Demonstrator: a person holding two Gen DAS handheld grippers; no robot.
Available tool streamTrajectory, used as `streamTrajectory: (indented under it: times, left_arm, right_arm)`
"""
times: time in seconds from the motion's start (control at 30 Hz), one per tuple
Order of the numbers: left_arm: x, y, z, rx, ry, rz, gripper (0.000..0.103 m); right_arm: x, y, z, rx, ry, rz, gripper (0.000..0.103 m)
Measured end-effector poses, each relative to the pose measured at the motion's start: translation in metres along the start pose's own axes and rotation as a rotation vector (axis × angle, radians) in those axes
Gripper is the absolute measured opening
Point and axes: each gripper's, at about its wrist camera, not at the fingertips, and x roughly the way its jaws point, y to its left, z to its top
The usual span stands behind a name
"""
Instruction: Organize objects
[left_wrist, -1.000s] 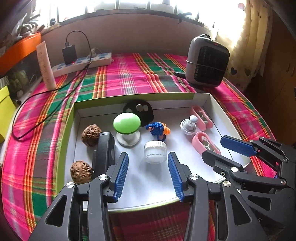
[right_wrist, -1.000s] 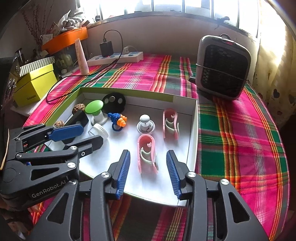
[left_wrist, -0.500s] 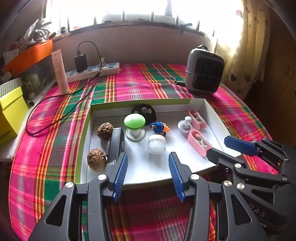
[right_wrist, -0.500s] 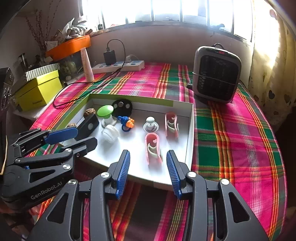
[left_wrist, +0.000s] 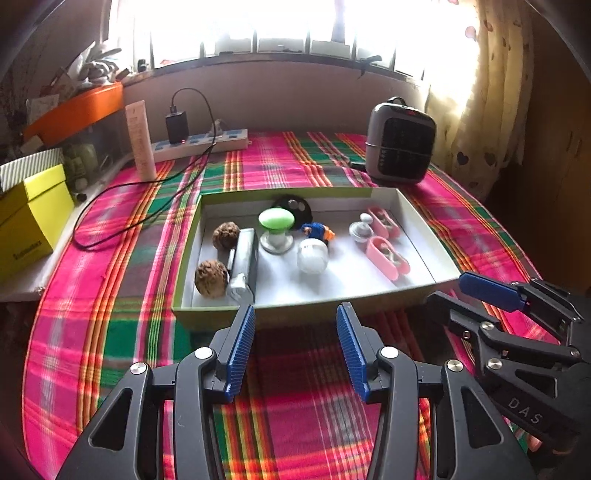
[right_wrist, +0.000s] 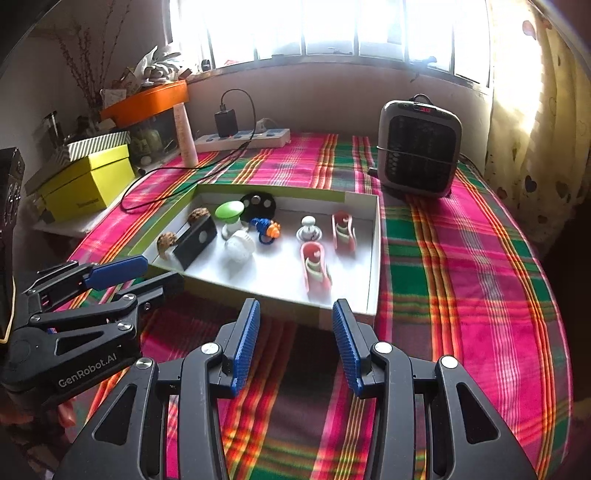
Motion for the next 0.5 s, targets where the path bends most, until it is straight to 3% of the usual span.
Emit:
streamTrajectory:
  times: [0.33, 0.5]
  left_arm:
    - [-0.003, 0.003, -0.027, -0.020, 0.038, 0.036, 0.047]
    - [-0.004, 0.003, -0.040, -0.011, 0.044, 0.059, 0.048]
  right_arm:
    - [-0.004, 0.008, -0.025, 0.011, 0.033, -0.006, 0.044]
    - [-0.004, 0.007, -0.038, 0.025, 0.057, -0.022, 0.051]
